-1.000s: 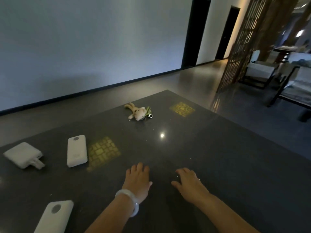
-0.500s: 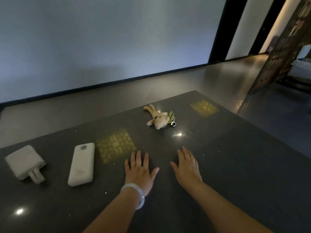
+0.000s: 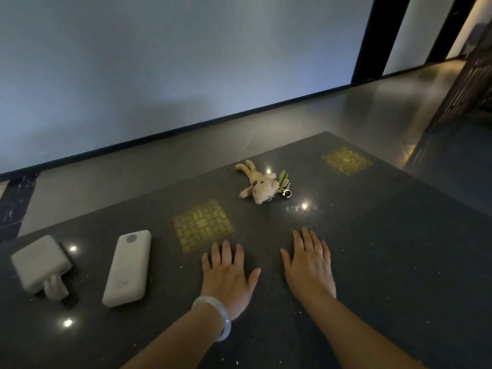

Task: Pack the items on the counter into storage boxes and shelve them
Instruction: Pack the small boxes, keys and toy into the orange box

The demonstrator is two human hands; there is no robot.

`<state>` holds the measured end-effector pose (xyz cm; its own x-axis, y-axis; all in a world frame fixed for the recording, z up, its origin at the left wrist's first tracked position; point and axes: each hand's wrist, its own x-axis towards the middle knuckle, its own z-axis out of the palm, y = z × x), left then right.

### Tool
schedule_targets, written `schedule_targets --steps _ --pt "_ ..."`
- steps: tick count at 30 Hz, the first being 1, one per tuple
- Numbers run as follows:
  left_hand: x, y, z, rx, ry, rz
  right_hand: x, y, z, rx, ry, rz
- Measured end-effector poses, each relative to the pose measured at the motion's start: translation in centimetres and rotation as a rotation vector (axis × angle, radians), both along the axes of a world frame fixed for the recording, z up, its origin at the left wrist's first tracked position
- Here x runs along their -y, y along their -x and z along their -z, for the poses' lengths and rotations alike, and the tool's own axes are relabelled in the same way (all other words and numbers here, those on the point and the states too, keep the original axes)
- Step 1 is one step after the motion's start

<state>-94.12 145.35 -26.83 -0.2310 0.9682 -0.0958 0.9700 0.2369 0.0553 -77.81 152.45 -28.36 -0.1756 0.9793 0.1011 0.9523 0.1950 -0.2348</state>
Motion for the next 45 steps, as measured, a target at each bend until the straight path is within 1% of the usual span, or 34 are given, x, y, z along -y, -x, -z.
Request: schedule_targets --steps 3,5,7,9,11,13,15,19,20,23,27,31,35,36,38,40,43,45 --pt "-4.5 0.9 -2.1 -0.014 -0.086 -0.001 -0.1 0.1 0.1 -0.003 -0.002 -0.003" --pt "-8.5 1.2 -3.4 0.056 -0.151 -0.014 -0.3 0.0 0.3 -0.013 -0.008 -0.001" --pt "-12.3 1.1 -4.1 0.145 -0.213 0.031 -0.3 0.1 0.4 -0.018 -0.017 0.007" --pt "-15.4 0.7 -4.1 0.186 -0.204 0.125 -0.3 0.1 0.5 -0.013 -0.030 0.018" --pt "-17.6 0.5 -3.7 0.182 -0.133 0.207 -0.4 0.1 0.6 -0.019 -0.024 0.024" --pt "-18.4 0.6 -3.1 0.149 -0.088 0.257 -0.5 0.1 0.8 -0.015 -0.021 0.025" --pt "-17.8 0.7 -2.9 0.083 -0.113 0.273 -0.6 0.1 0.9 -0.003 -0.026 0.025" --pt "-13.2 0.7 -2.5 -0.047 -0.121 0.305 -0.4 0.1 0.5 -0.020 -0.014 0.030" --pt "-11.3 0.6 -2.3 -0.016 -0.129 0.300 -0.3 0.0 0.4 -0.038 0.002 0.022" --pt "-4.4 0.4 -1.9 0.172 -0.217 0.215 -0.4 -0.5 -0.3 -0.107 0.065 -0.027" --pt "3.5 -0.3 -2.4 0.199 -0.217 0.279 1.0 -2.2 -2.7 -0.276 0.254 -0.093" --pt "8.7 -0.9 -3.1 0.303 -0.167 0.361 7.0 -4.5 -4.2 -0.348 0.321 -0.099" --pt "10.6 -2.1 -6.5 0.529 -0.189 0.351 12.8 -6.5 -6.3 -0.406 0.374 -0.167" --pt "10.6 -2.7 -7.7 0.596 -0.195 0.358 13.8 -6.9 -7.2 -0.426 0.369 -0.191" --pt "10.7 -4.0 -9.7 0.790 -0.256 0.396 15.6 -7.8 -9.0 -0.479 0.343 -0.252" --pt "11.1 -5.4 -11.8 0.901 -0.297 0.408 17.2 -8.8 -10.8 -0.524 0.324 -0.294" --pt "11.7 -8.1 -14.7 1.065 -0.224 0.448 19.5 -10.4 -12.4 -0.577 0.285 -0.259" --pt "12.5 -10.3 -16.4 1.243 -0.149 0.478 20.8 -11.9 -13.1 -0.625 0.252 -0.187"
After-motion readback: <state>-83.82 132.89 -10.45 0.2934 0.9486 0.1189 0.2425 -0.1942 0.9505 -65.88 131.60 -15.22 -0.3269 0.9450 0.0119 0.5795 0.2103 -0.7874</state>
